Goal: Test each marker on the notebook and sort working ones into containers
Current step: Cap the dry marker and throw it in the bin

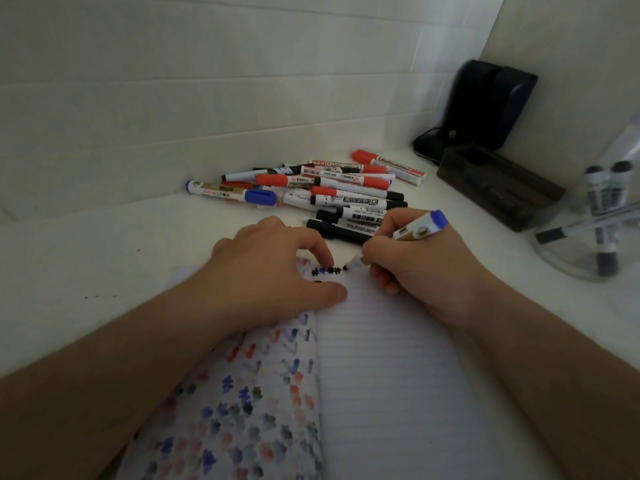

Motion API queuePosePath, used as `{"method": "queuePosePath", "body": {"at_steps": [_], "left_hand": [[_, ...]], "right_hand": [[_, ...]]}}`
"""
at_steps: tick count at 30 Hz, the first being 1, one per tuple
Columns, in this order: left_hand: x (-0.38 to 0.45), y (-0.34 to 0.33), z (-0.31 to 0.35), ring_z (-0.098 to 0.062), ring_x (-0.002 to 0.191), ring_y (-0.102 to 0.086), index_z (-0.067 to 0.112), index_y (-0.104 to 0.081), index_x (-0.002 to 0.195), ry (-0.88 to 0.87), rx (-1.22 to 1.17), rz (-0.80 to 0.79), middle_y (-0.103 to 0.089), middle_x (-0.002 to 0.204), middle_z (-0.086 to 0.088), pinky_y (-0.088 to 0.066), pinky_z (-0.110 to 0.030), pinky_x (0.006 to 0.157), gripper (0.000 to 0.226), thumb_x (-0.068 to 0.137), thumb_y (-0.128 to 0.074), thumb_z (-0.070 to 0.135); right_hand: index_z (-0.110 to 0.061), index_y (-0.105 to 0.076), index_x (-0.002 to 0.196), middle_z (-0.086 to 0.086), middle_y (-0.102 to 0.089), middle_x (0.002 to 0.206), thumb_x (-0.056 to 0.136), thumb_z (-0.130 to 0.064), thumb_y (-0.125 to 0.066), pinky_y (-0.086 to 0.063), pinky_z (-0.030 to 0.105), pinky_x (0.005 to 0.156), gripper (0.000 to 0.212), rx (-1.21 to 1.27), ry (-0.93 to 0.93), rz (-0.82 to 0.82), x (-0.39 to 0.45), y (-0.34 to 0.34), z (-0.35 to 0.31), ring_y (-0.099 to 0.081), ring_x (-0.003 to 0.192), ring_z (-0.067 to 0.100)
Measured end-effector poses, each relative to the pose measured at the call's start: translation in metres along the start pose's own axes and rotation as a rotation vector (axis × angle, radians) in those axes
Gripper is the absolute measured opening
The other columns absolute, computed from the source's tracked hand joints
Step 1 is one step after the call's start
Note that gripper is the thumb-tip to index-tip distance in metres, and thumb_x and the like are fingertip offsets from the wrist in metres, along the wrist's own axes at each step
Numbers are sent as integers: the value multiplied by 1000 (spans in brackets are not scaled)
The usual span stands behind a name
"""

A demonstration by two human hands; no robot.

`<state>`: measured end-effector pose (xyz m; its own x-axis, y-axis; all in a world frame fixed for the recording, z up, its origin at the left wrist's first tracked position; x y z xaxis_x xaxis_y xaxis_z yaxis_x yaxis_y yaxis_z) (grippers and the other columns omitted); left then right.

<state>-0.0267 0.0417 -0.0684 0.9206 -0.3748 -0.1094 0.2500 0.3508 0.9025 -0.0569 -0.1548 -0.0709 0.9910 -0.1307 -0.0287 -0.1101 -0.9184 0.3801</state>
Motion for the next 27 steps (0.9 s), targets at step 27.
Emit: {"method": "queuePosePath", "body": {"at_steps": [27], "left_hand": [[-2,-2,2,-13,108,-51,58,-56,104,6,14,17,-44,104,20,-44,-48,102,49,64,-63,85]], "right_hand": [[-13,-60,72,9,-69,64,87,-6,-71,-52,26,52,20,41,8,18,-1,1,1,-64,57,18]]}}
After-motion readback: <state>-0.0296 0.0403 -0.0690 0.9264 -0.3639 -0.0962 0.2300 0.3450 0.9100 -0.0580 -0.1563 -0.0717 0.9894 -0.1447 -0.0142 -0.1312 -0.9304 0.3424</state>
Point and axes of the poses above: each hand's wrist, its own x-axis towards the middle knuckle, its own y-axis out of the back of the hand, z = x × y, the point moved 1 cm from there along x, towards the middle knuckle
